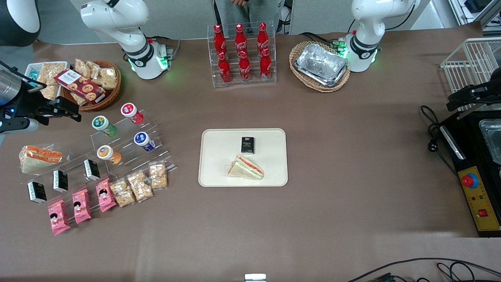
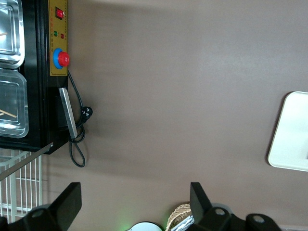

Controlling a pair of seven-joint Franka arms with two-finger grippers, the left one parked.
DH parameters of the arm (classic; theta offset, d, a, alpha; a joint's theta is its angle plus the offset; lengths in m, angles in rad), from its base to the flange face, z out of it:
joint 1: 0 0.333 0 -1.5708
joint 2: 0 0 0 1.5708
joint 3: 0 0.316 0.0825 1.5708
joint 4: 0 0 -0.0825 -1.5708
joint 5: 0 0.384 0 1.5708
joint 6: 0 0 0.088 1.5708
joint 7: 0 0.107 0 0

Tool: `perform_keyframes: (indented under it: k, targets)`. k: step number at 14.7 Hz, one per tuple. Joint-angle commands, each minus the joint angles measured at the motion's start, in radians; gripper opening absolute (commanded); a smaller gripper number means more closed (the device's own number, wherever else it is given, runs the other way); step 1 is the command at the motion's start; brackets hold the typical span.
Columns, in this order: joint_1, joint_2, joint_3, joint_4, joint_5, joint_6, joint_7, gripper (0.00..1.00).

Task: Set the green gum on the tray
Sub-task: 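Move the right gripper over the green-capped bottle on the acrylic stand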

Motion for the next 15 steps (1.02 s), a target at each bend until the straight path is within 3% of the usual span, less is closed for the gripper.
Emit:
perform_keyframes:
  k: [1,7,15]
  targets:
    - [-0.009,-0.118,-0.012,-0.114,0.008,-0.003,-0.029,1.0]
    - [-0.031,-0.374,-0.03,-0.385,-0.032,0.083,-0.03,1.0]
    - [-0.027,-0.365,-0.041,-0.427,-0.037,0.112,-0.027,1.0]
